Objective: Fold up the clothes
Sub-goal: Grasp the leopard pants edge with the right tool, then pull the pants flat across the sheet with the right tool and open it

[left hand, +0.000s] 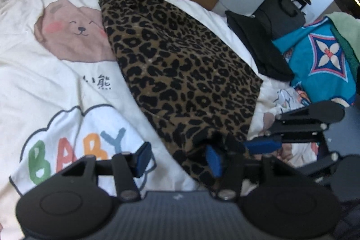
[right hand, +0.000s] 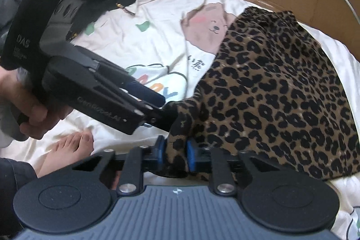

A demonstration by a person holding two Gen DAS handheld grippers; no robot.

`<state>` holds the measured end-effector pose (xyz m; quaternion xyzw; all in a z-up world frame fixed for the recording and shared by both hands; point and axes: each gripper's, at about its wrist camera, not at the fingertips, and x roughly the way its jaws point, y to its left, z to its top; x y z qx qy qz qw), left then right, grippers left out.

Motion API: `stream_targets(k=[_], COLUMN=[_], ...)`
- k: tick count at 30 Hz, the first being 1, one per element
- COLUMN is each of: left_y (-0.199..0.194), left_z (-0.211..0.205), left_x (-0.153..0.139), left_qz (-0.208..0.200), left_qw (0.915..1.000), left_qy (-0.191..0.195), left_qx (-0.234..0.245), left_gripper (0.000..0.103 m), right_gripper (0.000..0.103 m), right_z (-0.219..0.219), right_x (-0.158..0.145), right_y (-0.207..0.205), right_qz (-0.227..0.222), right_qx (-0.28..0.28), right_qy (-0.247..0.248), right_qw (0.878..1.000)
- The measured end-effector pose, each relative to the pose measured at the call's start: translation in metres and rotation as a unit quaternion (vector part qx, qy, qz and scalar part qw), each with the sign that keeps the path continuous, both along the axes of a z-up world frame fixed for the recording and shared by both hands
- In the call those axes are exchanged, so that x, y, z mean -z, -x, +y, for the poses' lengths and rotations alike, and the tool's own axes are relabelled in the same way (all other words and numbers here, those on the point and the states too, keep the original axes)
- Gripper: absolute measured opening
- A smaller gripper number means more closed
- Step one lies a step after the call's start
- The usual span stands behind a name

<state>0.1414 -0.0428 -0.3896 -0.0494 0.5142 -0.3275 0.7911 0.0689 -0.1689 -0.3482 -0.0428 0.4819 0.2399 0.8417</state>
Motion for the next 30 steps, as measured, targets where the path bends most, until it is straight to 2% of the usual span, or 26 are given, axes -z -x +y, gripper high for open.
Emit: stream_targets(k=[2, 7, 10, 14, 16, 18, 20, 23, 30], left_y=[0.001, 0.006, 0.005, -0.001, -0.002, -0.004, -0.006, -0.005, 0.001], left_z=[-0.001, -0.005, -0.001, 0.009, 0.011, 0.012, 0.013, 0.019, 0.045], left_x=[0.001, 0.004, 0.007, 0.012, 0.013, 0.014, 0.013, 0.005, 0.002], left_qz=[0.003, 0.015, 0.044, 0.079, 0.087, 0.095, 0.101, 0.090, 0.086], left_qw=[1.0000, 0.9998, 0.9976, 0.9904, 0.9882, 0.9864, 0.9851, 0.9862, 0.9911], left_qy=[0.001, 0.011, 0.044, 0.093, 0.104, 0.111, 0.115, 0.113, 0.064], left_qx=[0.000, -0.002, -0.029, -0.065, -0.071, -0.075, -0.079, -0.080, -0.079], left_gripper=[0.056, 0.055, 0.053, 0.048, 0.042, 0.023, 0.013, 0.007, 0.003], right_gripper=[0.013, 0.011, 0.011, 0.011, 0.011, 0.011, 0.011, 0.010, 0.011], right_z=[-0.002, -0.006, -0.010, -0.016, -0.021, -0.023, -0.026, -0.030, -0.016], right_x=[0.000, -0.004, -0.006, -0.011, -0.012, -0.010, -0.009, -0.011, -0.006], right_y=[0.003, 0.005, 0.005, 0.007, 0.007, 0.007, 0.007, 0.006, 0.005], right_qz=[-0.001, -0.004, -0.001, 0.014, 0.019, 0.021, 0.023, 0.024, 0.039], right_qx=[0.001, 0.009, 0.014, 0.019, 0.026, 0.031, 0.037, 0.045, 0.021], right_qy=[0.001, -0.005, -0.012, -0.034, -0.042, -0.039, -0.039, -0.051, -0.055], right_qw=[1.000, 1.000, 1.000, 0.999, 0.999, 0.999, 0.998, 0.997, 0.998])
